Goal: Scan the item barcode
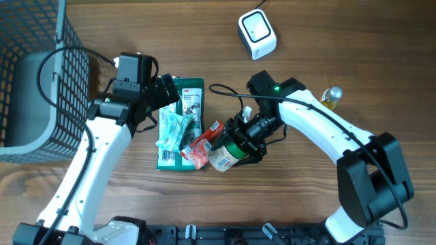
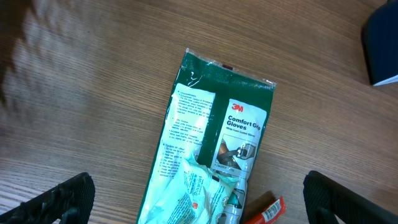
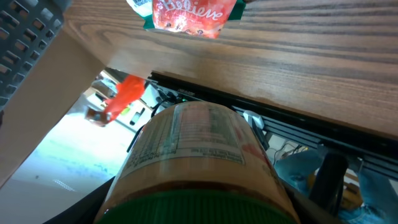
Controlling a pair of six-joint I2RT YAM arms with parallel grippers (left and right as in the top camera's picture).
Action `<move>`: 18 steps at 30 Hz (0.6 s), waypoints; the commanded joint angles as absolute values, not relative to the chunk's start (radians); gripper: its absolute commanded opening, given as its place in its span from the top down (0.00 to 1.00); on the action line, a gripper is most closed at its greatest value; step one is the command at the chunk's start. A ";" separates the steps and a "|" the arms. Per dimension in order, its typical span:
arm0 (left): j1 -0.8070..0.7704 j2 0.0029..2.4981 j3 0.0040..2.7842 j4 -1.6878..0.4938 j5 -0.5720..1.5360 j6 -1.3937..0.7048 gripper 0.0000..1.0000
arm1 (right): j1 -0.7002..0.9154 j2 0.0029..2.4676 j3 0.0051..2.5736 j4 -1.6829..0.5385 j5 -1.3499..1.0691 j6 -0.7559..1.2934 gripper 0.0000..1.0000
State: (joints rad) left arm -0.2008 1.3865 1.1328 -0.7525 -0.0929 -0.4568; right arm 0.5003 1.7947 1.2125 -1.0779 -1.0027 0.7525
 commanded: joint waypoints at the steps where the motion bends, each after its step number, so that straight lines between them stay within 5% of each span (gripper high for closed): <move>1: -0.198 1.386 1.134 -0.749 -0.103 -0.448 0.00 | 0.496 1.763 1.236 -1.095 -1.060 0.759 0.75; 18: -0.198 1.386 1.134 -0.750 -0.103 -0.449 0.00 | 0.496 1.763 1.236 -1.092 -1.031 0.759 0.76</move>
